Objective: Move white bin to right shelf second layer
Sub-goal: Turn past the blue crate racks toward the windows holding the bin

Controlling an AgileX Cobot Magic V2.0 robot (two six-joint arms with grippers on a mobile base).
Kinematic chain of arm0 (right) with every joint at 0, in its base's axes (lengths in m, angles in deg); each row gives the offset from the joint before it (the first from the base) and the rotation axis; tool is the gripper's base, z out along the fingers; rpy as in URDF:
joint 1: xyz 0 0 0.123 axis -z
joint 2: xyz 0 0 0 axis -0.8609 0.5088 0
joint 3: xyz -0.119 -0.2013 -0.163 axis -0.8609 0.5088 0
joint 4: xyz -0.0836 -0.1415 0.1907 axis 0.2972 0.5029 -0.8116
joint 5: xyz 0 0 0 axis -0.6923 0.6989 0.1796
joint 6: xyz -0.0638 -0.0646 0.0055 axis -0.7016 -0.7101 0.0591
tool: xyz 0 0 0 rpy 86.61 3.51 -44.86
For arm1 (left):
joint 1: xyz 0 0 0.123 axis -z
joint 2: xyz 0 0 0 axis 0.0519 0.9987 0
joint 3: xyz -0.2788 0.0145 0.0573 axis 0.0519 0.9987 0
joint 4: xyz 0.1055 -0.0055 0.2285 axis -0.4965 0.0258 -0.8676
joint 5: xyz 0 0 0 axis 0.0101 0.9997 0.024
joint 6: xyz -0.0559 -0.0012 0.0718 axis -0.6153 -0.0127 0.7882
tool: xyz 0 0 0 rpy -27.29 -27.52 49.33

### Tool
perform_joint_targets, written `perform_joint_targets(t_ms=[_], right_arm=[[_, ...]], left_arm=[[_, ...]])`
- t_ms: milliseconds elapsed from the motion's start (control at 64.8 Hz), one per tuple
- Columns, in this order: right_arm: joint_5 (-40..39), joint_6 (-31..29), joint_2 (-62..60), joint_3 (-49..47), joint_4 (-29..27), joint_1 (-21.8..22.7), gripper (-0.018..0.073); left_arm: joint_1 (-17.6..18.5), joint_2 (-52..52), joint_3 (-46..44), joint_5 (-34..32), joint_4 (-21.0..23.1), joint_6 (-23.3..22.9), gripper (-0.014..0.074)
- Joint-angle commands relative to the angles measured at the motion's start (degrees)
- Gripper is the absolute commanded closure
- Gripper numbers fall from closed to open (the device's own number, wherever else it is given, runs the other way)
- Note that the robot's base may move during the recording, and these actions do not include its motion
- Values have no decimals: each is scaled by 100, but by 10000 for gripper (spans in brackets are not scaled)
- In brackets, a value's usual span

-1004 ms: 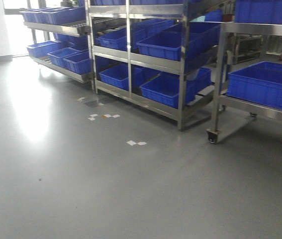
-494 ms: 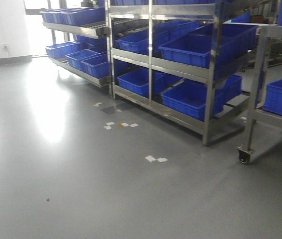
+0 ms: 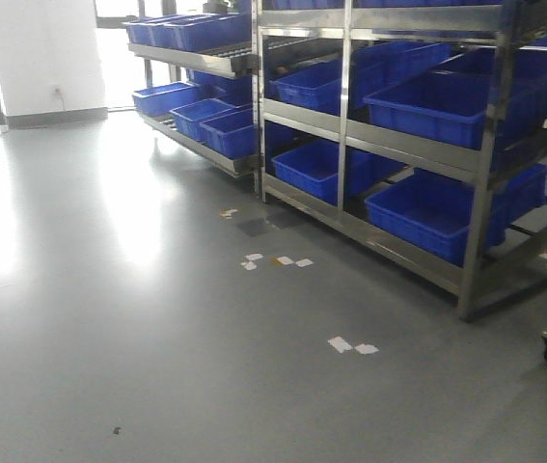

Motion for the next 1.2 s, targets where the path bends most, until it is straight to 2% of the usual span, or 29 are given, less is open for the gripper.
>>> perform_joint_targets(t_ms=[0,1189], right_arm=[[-577,-5,78,-180,34,23,508],[-577,-5,78,-180,34,23,508]], left_arm=[[21,-80,211,-485,31,-20,512],[21,-80,211,-485,31,-20,512]])
